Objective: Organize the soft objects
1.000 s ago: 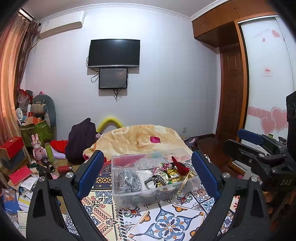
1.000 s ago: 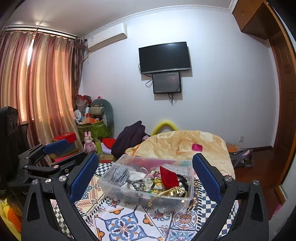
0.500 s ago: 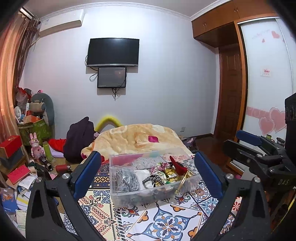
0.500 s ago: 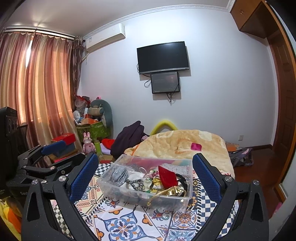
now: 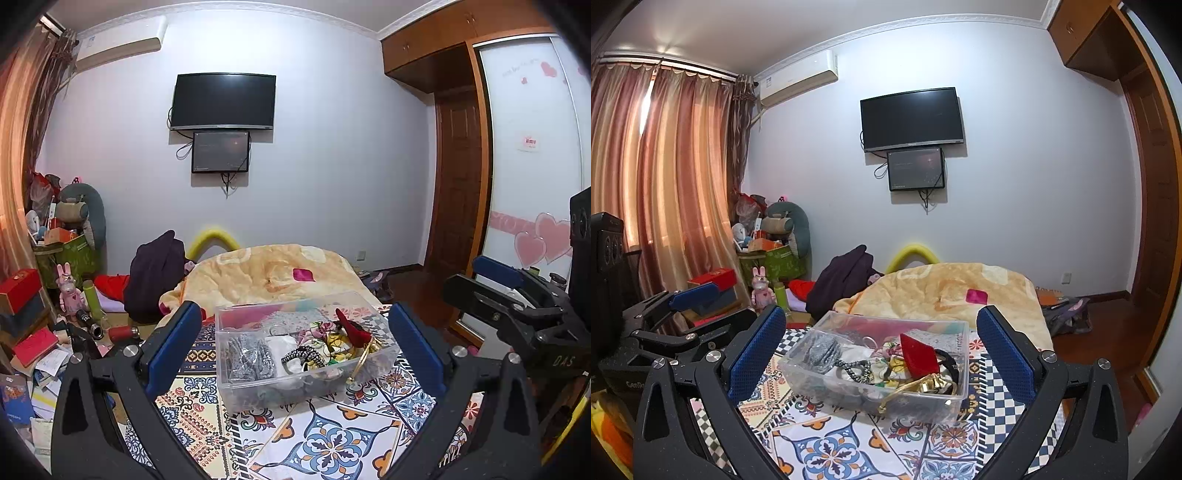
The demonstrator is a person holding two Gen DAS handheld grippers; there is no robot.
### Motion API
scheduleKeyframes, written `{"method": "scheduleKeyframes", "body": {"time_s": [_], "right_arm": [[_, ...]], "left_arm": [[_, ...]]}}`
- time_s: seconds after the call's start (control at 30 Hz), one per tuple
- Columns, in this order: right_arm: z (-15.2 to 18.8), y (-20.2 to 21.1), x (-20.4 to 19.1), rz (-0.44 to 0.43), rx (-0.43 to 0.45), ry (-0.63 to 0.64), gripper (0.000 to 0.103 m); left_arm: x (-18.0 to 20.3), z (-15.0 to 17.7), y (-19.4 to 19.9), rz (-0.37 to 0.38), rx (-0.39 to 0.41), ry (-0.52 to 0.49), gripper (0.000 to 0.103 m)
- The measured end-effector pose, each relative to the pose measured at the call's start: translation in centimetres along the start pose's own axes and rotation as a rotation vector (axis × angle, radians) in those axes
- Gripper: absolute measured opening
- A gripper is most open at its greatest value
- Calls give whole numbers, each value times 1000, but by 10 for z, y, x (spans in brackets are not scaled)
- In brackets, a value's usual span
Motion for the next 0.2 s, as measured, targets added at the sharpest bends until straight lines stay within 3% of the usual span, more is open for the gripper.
{"method": "scheduleKeyframes", "body": {"time_s": [0.2], "right_arm": [[0,1,0,-1,-4,-7,103]], "left_arm": [[-1,1,-3,-7,-19,-1,102]]}}
Point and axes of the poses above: each gripper's, at about its wrist camera, not at the fingertips, and y roughly against the way its jaws point, x to its right, z to its underside, the point moved 9 cm from there along -y, roughly the way its jaws point, and after that the axes turned 5 degrees about -z, right-handed, at the moved point
